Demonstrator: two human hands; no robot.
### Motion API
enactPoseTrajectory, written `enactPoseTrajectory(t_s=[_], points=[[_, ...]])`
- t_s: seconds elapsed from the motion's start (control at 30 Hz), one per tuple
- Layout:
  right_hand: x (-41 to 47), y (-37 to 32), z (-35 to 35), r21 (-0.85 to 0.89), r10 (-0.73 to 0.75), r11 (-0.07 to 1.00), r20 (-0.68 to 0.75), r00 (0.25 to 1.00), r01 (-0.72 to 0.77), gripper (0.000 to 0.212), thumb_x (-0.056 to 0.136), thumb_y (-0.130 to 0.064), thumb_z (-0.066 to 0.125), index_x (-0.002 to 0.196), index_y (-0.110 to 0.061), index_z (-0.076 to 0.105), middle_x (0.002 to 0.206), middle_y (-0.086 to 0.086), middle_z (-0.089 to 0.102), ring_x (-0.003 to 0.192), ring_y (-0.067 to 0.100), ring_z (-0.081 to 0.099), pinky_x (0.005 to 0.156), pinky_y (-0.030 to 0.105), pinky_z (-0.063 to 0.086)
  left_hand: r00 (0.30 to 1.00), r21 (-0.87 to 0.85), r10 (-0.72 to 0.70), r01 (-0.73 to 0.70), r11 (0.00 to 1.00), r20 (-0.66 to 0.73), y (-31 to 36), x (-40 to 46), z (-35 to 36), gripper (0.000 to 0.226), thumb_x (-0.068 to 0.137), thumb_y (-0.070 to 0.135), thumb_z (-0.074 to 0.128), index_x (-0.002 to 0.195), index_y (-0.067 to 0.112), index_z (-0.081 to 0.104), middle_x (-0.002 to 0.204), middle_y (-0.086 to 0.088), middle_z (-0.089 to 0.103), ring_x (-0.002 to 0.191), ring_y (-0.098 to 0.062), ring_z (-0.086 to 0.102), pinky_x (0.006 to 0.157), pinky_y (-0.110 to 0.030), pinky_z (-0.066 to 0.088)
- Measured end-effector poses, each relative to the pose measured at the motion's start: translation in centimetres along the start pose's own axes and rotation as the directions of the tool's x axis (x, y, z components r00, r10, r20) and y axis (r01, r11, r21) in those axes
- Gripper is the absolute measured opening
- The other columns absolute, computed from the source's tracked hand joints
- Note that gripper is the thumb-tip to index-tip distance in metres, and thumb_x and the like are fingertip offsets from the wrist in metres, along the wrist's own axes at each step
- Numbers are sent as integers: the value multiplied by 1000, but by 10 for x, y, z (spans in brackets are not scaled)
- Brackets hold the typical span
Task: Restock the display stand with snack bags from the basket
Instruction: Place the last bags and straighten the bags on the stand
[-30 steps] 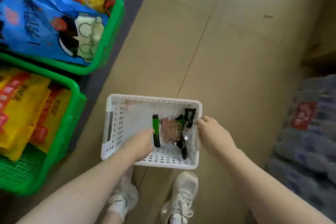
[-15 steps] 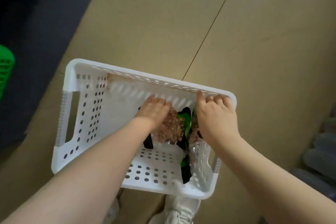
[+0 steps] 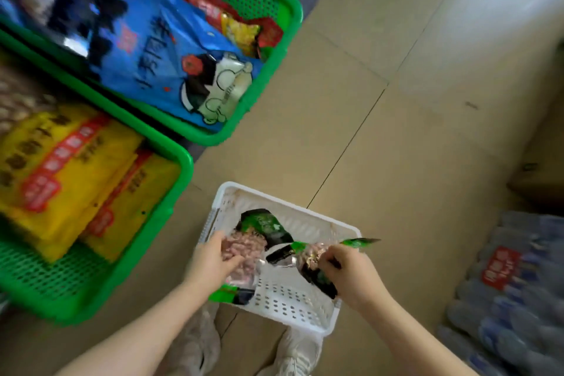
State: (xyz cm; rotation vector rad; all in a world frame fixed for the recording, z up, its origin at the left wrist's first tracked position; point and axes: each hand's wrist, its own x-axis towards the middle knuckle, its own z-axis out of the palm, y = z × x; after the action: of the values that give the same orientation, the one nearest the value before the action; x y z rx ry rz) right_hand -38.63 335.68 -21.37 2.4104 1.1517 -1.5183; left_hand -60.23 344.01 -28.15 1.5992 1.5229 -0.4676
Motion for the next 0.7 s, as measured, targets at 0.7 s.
enactPoseTrajectory(t_s=[0.7], points=[[-427, -242, -176, -820, -667, 395, 56, 743, 416, 38, 87, -10, 43, 122, -25, 41, 75, 5, 56, 79, 31, 63, 61, 32, 43, 778, -224, 33, -222, 949, -628, 30, -499, -274, 56, 82, 37, 64, 131, 22, 40, 90, -11, 65, 72, -27, 57, 51, -31, 32]])
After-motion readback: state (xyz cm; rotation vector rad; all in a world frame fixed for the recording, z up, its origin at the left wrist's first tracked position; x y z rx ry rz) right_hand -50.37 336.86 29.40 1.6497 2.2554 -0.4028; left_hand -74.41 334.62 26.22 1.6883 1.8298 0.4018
